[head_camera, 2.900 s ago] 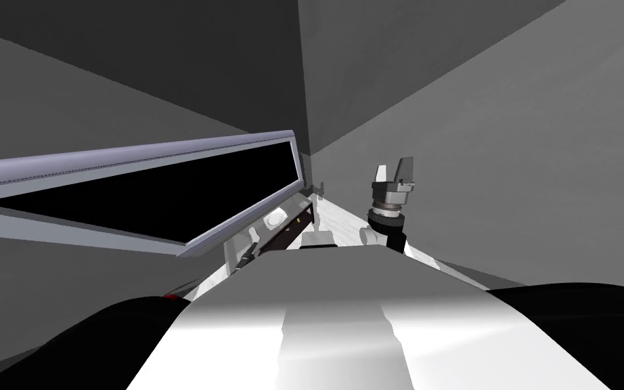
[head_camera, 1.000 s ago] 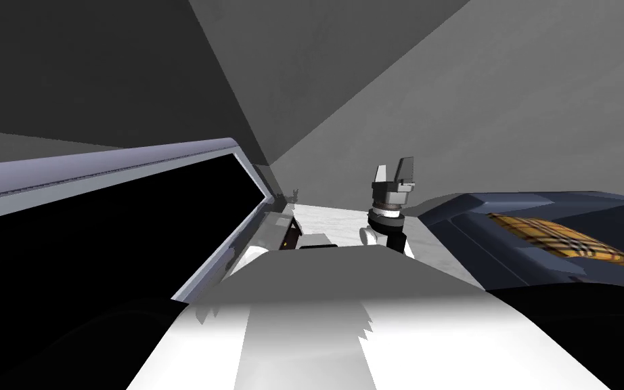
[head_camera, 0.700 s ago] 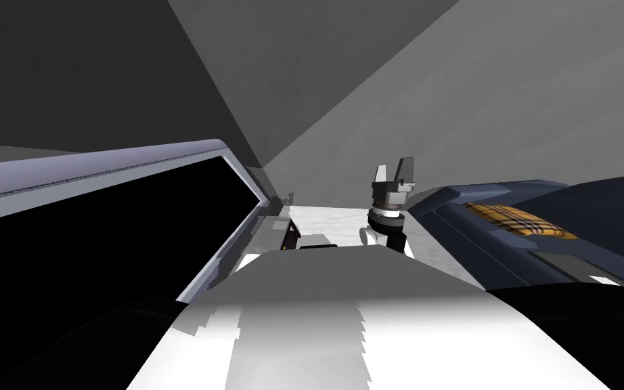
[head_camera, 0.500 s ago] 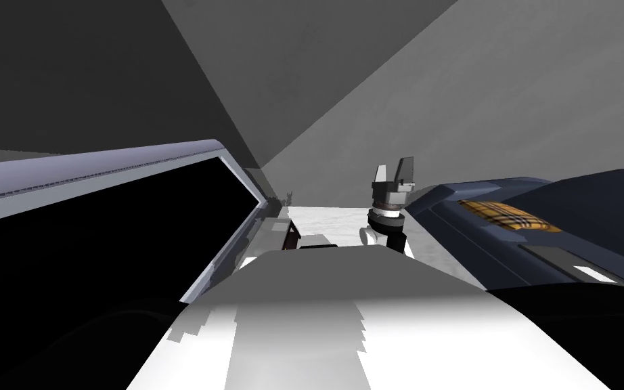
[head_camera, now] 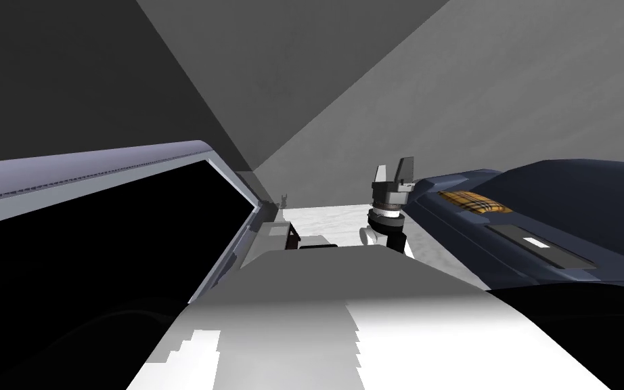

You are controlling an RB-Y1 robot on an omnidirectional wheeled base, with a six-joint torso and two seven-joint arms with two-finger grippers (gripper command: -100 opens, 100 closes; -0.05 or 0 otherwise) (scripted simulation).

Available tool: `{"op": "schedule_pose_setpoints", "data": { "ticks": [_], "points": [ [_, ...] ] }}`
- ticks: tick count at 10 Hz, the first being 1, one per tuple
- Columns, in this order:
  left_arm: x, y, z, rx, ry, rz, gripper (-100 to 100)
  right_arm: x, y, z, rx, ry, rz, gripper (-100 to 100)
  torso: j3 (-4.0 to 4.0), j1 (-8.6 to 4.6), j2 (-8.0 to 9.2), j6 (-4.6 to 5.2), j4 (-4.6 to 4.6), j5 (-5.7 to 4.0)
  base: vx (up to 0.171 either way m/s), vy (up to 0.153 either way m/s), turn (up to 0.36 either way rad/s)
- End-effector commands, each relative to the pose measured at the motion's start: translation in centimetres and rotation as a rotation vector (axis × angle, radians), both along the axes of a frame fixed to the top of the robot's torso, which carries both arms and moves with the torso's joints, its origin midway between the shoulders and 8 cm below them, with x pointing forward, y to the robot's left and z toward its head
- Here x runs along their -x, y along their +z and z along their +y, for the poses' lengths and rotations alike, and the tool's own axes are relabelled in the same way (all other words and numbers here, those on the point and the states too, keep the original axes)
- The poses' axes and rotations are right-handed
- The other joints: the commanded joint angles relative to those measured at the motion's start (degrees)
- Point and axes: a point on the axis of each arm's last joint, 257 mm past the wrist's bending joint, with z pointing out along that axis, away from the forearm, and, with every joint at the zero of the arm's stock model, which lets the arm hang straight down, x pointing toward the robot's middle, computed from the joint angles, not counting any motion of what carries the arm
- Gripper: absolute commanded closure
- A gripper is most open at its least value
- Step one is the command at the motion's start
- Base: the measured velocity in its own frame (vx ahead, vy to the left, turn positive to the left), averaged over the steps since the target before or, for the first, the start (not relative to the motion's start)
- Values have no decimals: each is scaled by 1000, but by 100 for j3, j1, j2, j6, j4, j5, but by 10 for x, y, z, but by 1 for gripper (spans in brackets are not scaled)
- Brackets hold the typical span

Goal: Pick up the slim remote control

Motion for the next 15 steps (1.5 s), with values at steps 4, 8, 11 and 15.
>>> {"op": "schedule_pose_setpoints", "data": {
  "ticks": [4, 8, 11, 15],
  "points": [
    [-14, -26, -22, 0, 0, -6, -100, 0, 0, 0, 0, 0, 0, 0, 6, -3, 11, 0, 2, -1, -24, 41, -28],
    [-10, -22, -18, -1, 2, -4, 100, 0, 0, 0, 0, 0, 0, 0, 1, -27, 0, 4, 2, -7, -3, 3, -10],
    [-10, -22, -18, 0, 1, -5, 0, 0, 0, 0, 0, 0, 0, 0, 0, -27, -2, 3, 2, -8, 0, 0, 0],
    [0, 0, 0, 0, 0, -1, 100, 0, 0, 0, 0, 0, 0, 0, -4, -37, -7, 1, -1, -12, 19, -30, 39]
  ]
}}
